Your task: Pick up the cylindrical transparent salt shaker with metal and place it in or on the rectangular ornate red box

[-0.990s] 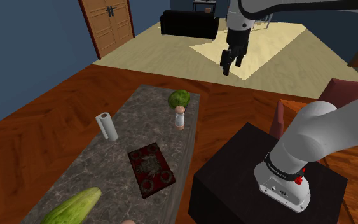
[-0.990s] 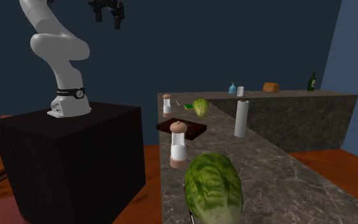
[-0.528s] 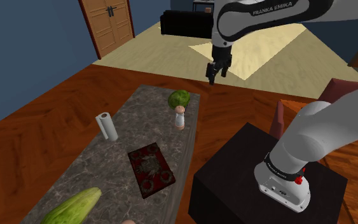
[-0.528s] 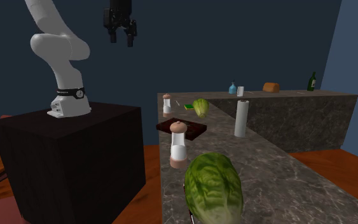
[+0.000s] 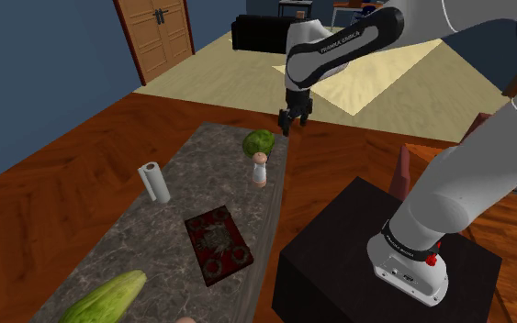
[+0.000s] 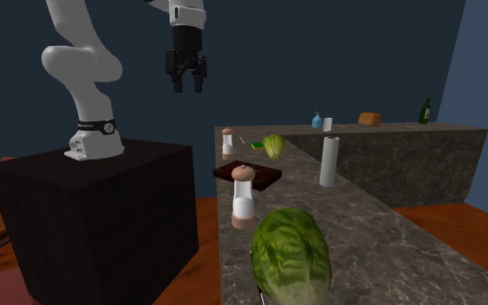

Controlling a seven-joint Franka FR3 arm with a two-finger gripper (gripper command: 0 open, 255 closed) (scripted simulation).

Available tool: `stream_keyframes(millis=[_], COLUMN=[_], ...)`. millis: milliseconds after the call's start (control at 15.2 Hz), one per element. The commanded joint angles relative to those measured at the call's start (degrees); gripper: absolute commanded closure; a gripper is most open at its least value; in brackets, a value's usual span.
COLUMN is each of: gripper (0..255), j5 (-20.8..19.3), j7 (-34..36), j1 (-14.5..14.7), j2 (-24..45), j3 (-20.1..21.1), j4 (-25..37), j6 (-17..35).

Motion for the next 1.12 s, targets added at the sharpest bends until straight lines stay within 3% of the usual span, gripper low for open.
stream_keyframes(millis=[0,528,1056], gripper=[0,0,0], j5=[0.78,5.20,9.29], j7=[-0.58,-2.50,-4.20], j1=[0.00,0.06,-1.10], j2=[4.42,22.18,40.14], j3=[-0.38,-0.26,1.33], j4=[1.27,9.37,22.27], j6=[3.23,12.69,17.55])
